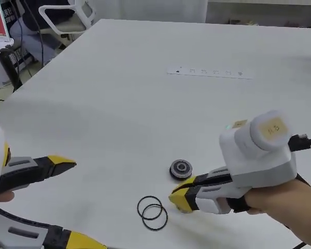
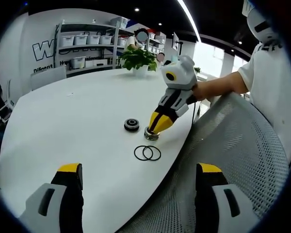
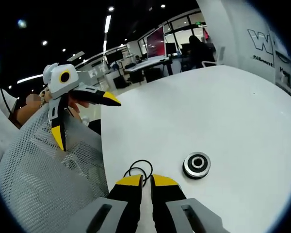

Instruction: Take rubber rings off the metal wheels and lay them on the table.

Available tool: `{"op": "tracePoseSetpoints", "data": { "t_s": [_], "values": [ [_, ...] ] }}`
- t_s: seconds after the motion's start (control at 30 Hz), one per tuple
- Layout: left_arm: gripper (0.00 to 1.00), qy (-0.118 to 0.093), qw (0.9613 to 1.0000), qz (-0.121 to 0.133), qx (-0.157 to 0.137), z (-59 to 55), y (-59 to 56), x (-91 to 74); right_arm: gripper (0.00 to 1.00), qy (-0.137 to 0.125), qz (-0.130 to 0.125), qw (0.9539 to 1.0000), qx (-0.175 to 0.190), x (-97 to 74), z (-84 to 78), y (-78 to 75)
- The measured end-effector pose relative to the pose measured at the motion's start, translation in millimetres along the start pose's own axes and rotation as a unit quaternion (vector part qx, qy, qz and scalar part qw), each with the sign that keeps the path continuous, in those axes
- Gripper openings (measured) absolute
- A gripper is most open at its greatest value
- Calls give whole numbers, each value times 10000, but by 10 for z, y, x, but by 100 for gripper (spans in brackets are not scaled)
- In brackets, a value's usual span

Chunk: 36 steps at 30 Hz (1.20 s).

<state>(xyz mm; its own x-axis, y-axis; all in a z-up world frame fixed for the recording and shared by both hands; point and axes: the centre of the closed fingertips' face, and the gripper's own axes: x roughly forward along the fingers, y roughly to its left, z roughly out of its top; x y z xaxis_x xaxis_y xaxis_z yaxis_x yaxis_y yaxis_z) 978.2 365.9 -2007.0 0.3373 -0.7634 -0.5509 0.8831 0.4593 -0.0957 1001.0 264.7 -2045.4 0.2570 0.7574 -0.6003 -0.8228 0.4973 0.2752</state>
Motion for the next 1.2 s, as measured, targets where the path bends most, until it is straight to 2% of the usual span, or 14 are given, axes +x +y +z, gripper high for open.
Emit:
{"op": "tracePoseSetpoints", "data": {
  "t_s": [0.13, 0.3, 0.53, 0.67, 0.83, 0.93, 1.1, 1.2],
  "values": [
    [95, 14, 10000, 4, -5, 31, -56, 24, 4, -182, -20, 9998, 91, -49, 86, -19],
    [95, -2, 10000, 9, -17, 8, -11, 1, 5, -567, 5, 9975, 413, -129, 248, -41],
    [95, 15, 10000, -2, -25, -24, 23, -28, 7, -885, -130, 9946, 530, -271, 384, -136],
    [95, 4, 10000, 1, -43, -24, 29, -38, 10, -1097, -114, 9919, 634, -368, 470, -150],
    [95, 50, 10000, -25, -22, -36, 17, -34, 14, -1305, -212, 9897, 546, -475, 612, -193],
    [95, 63, 10000, -46, -35, -40, 8, -32, 15, -1494, -334, 9873, 428, -567, 788, -238],
    [95, 14, 10000, -39, -55, -25, 10, -36, 17, -1552, -526, 9863, 174, -689, 953, -319],
    [95, 38, 10000, -52, -47, -34, 5, -34, 18, -1623, -554, 9850, 193, -761, 1028, -368]
  ]
}}
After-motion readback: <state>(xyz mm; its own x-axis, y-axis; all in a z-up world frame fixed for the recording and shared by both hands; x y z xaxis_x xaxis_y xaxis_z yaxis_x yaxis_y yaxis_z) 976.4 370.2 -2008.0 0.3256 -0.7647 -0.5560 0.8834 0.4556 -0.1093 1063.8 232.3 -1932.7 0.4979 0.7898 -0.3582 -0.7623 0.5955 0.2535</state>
